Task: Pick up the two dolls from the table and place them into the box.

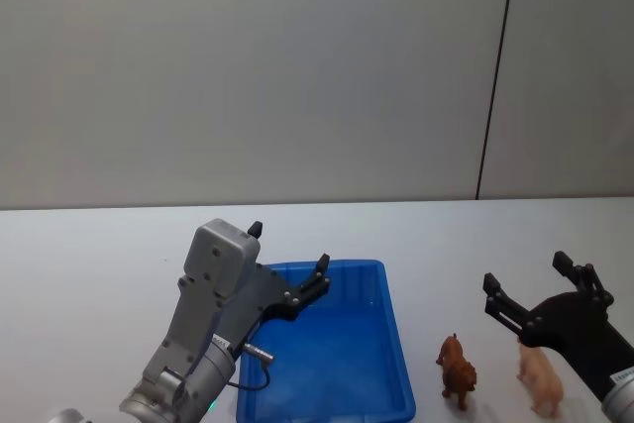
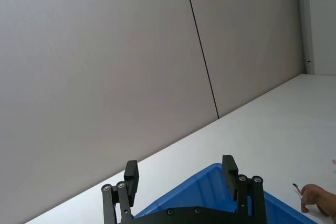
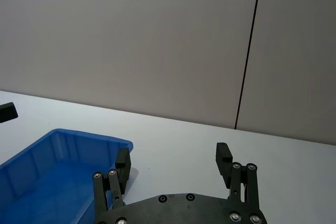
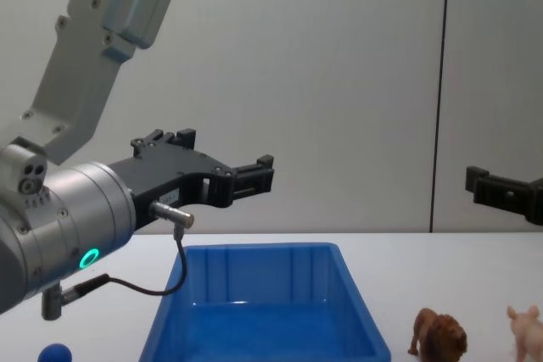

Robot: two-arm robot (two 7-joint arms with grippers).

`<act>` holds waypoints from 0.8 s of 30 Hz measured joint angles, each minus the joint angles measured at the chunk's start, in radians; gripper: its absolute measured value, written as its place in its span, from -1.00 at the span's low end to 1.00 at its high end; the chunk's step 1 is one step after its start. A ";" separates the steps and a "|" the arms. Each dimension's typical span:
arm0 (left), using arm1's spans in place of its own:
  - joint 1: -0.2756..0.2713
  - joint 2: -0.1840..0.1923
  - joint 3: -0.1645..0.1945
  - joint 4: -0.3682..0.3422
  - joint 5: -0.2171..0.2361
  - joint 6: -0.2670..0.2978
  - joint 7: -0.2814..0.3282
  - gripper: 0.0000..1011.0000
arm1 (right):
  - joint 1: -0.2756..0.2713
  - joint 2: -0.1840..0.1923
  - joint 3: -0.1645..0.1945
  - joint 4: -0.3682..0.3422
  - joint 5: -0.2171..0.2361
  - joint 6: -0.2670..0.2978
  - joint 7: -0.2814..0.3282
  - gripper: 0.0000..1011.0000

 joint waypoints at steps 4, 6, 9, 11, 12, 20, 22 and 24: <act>0.000 0.000 0.000 0.000 0.000 0.000 0.000 0.98 | 0.000 0.000 0.000 0.000 0.000 0.000 0.000 0.98; 0.000 0.000 0.000 0.000 0.000 0.000 0.000 0.98 | 0.000 0.000 0.000 0.000 0.000 0.000 0.000 0.98; 0.000 0.000 0.000 0.000 0.000 0.000 0.000 0.98 | 0.000 0.000 0.000 0.000 0.000 0.000 0.000 0.98; 0.000 0.000 0.000 0.000 0.000 0.000 0.000 0.98 | 0.000 0.000 0.000 0.000 0.000 0.000 0.000 0.98; 0.000 0.000 0.000 0.000 0.000 0.000 0.000 0.98 | 0.000 0.000 0.000 0.000 0.000 0.000 0.000 0.98; 0.000 0.000 0.000 0.000 0.000 0.000 0.000 0.98 | 0.000 0.000 0.000 0.000 0.000 0.000 0.000 0.98; 0.000 0.000 0.000 0.000 0.000 0.000 0.000 0.98 | 0.000 0.000 0.000 0.000 0.000 0.000 0.000 0.98; 0.000 0.000 0.000 0.000 0.000 0.000 0.000 0.98 | 0.000 0.000 0.000 0.000 0.000 0.000 0.000 0.98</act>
